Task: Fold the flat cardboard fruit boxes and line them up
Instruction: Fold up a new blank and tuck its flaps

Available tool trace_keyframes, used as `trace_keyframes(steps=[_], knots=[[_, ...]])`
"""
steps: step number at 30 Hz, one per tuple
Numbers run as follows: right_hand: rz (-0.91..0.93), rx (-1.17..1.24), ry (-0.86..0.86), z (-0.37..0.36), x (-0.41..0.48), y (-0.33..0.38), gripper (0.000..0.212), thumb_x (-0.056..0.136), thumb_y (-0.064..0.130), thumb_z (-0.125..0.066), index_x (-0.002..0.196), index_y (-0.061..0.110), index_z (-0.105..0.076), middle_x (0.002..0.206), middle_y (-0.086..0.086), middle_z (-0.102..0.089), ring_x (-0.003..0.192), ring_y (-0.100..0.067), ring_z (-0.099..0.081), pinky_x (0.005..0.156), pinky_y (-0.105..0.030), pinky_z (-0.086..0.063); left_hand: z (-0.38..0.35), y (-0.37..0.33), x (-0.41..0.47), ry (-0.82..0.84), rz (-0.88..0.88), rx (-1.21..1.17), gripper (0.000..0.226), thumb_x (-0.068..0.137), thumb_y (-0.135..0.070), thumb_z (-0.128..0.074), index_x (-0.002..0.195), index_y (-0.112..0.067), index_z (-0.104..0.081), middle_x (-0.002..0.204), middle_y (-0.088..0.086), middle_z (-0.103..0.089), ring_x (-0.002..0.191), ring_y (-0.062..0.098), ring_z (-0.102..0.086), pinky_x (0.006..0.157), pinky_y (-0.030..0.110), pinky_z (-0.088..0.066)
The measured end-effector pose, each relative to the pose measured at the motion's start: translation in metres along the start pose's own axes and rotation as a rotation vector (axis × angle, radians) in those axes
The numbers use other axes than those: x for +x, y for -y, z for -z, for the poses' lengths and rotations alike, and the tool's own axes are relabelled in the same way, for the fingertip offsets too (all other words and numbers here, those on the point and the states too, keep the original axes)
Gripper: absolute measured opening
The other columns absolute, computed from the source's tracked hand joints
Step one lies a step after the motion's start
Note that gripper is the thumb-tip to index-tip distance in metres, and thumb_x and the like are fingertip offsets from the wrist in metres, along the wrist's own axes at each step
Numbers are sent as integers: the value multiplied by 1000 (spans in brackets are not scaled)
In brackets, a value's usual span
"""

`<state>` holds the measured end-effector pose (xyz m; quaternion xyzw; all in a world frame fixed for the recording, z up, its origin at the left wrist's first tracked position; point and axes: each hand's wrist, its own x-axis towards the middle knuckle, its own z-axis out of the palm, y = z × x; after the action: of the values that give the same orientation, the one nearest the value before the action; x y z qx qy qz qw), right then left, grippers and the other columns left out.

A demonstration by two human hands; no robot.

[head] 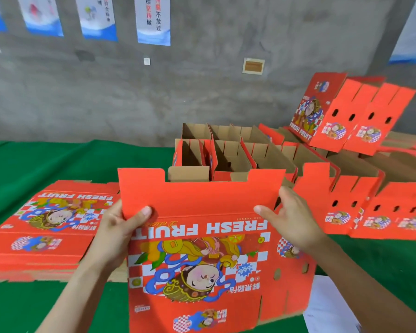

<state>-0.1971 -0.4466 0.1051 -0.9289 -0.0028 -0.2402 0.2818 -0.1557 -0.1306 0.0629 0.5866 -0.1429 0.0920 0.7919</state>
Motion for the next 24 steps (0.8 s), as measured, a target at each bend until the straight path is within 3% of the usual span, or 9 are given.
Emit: trace_keyframes(steps=[4, 10, 12, 13, 14, 16, 20, 22, 24], knots=[[-2, 122, 144, 14, -8, -5, 25, 88, 36, -63, 106, 28, -48, 70, -2, -65, 47, -13, -62, 60, -38, -52, -2, 0, -1, 58, -38, 46, 22, 75, -13, -61, 90, -26, -71, 85, -2, -74, 72, 9, -69, 63, 21, -56], [28, 223, 144, 28, -17, -13, 20, 88, 37, -60, 105, 36, -50, 73, -4, -69, 59, -13, -66, 53, -28, -50, -4, -17, -1, 92, 46, 248, 22, 82, -36, -54, 85, -29, -74, 87, -7, -71, 73, -3, -64, 55, 9, -48], [29, 334, 111, 34, -20, -17, 19, 87, 37, -60, 105, 36, -53, 83, 8, -72, 71, -4, -67, 54, -17, -46, -8, -24, 3, 119, 106, 378, 53, 76, -38, -61, 125, -17, -58, 136, -7, -55, 112, 3, -57, 65, 23, -56], [27, 386, 103, 36, -22, -18, 19, 86, 39, -60, 104, 36, -53, 84, 13, -72, 73, 0, -67, 54, -13, -45, -9, -34, 3, 126, 189, 191, 52, 88, -37, -49, 133, -11, -46, 146, -10, -41, 122, 10, -52, 82, 38, -55], [25, 426, 101, 38, -25, -18, 20, 84, 43, -58, 102, 36, -53, 81, 17, -71, 71, 2, -65, 53, -11, -44, -4, -31, 0, 334, -45, 520, 48, 96, -48, -32, 127, -16, -52, 138, -8, -52, 118, 16, -57, 85, 35, -51], [29, 451, 92, 40, -31, -19, 30, 75, 53, -54, 100, 35, -53, 74, 20, -68, 64, 2, -63, 51, -11, -44, -5, -29, 8, 213, 7, 699, 52, 103, -41, -23, 91, -23, -69, 95, -4, -73, 85, 21, -67, 77, 34, -48], [43, 488, 71, 41, -44, -29, 28, 78, 46, -57, 100, 29, -54, 85, 9, -70, 78, -4, -69, 62, -21, -56, -12, -37, 14, 202, 196, 488, 38, 95, -7, -48, 71, -24, -71, 73, -1, -70, 63, 11, -63, 69, 33, -50], [24, 445, 20, 42, -50, -35, 10, 85, 29, -62, 88, 23, -53, 69, 1, -66, 65, -9, -66, 53, -20, -53, -11, -39, 16, 280, 231, 497, 39, 90, 7, -49, 71, -17, -73, 65, -4, -68, 55, 5, -60, 60, 22, -50], [-20, 417, -30, 42, -57, -42, 22, 85, 16, -66, 74, 10, -48, 53, -9, -53, 50, -15, -55, 48, -31, -47, -20, -41, 14, 278, 169, 592, 35, 85, 19, -45, 64, -2, -62, 49, -9, -56, 43, -3, -44, 46, 9, -38]])
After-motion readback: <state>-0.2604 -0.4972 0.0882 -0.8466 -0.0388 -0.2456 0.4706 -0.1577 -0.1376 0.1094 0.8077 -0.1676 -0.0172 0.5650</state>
